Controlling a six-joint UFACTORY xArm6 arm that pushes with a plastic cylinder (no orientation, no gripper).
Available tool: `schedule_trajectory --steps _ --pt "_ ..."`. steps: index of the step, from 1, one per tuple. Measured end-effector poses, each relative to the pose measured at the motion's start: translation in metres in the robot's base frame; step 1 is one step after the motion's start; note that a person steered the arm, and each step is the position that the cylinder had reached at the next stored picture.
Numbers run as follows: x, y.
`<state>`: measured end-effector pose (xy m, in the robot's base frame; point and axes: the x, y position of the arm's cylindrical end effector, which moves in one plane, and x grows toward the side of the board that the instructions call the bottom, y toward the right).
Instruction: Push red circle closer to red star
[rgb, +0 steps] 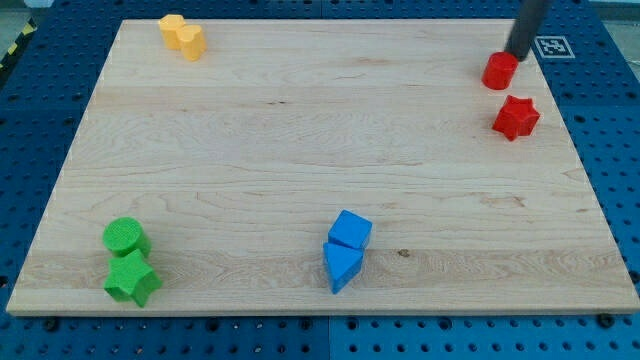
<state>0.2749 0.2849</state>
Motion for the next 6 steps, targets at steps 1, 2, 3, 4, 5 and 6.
schedule_trajectory --steps 1,2,3,4,5,6 --pt "0.000 0.005" --pt "-0.018 -0.020" --pt "-0.026 -0.049" --pt "-0.009 -0.053" --pt "0.023 -0.053" --pt "0.049 -0.053"
